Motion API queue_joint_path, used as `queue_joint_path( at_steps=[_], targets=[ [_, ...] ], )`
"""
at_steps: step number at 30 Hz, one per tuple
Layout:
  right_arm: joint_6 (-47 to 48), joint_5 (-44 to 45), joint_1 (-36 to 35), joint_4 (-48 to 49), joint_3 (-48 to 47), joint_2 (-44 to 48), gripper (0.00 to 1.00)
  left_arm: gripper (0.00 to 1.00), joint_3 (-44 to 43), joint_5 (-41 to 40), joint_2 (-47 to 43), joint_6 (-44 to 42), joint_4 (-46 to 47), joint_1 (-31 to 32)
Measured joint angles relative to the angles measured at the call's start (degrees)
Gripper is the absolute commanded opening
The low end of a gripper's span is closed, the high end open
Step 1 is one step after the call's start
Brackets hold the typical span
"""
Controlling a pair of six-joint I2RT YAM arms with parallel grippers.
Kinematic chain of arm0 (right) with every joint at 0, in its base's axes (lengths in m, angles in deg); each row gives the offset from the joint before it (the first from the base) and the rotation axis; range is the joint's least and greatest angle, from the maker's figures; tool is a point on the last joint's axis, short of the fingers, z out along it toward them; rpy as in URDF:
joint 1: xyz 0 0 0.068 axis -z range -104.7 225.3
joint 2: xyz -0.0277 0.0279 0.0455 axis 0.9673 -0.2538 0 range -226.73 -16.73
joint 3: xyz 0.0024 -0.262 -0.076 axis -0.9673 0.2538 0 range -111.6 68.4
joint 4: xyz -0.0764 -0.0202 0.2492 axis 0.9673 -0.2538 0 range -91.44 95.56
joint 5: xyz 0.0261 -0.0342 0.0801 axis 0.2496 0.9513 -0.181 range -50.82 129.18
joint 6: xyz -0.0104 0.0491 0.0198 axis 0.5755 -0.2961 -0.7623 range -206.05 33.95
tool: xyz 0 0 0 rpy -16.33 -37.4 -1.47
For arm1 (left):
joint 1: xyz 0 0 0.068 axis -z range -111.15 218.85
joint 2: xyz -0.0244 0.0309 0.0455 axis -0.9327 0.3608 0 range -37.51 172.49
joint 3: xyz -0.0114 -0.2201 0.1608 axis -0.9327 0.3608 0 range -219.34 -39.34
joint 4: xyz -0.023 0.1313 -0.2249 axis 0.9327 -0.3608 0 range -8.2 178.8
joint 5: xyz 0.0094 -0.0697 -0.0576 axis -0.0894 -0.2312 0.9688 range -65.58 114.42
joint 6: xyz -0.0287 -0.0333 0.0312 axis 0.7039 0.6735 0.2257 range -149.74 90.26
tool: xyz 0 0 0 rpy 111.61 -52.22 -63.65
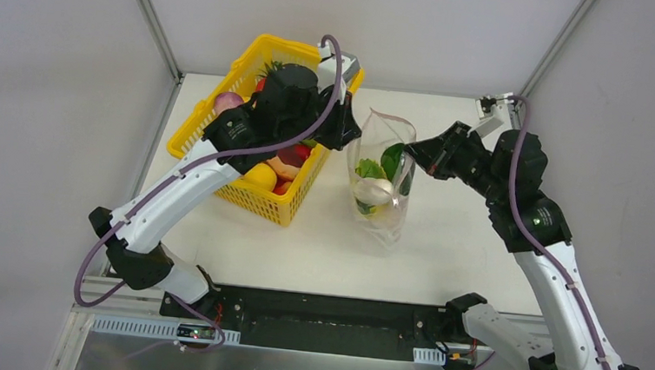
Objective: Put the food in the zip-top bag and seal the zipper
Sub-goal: Adjust the zipper food storage bag at the center of the board, then pick up the fake vegetable from the bin.
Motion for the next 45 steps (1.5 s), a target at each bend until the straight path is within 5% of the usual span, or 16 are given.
queue_joint_path(
  at_steps=[10, 22, 24, 27, 35, 45],
  targets=[
    [4.5, 1.8, 0.0, -5.7, 1.0, -10.0, 0.0, 0.0, 6.4, 1.0, 2.8, 2.4, 3.3, -2.3],
    [4.9, 1.4, 0.0, -4.1, -2.0, -7.3, 0.01, 0.0, 8.4, 2.2, -3.7, 2.9, 7.4, -2.6],
    [4.8, 0.1, 0.1, -4.5, -2.1, -8.7, 0.01, 0.13, 10.0, 1.0, -4.0, 3.0, 7.7, -2.6],
    [4.3, -1.8, 0.1, -4.9, -2.1, -9.3, 0.01, 0.19, 13.0, -0.6, -4.0, 3.4, 8.0, -2.6],
    [2.9, -4.3, 0.1, -4.8, -2.1, -9.0, 0.02, 0.67, 16.6, -2.3, -5.2, 4.2, 8.5, -4.1],
    [2.3, -5.3, 0.1, -4.5, -2.1, -9.0, 0.02, 0.98, 18.5, -3.7, -15.7, 2.0, 9.4, -4.2]
  ],
)
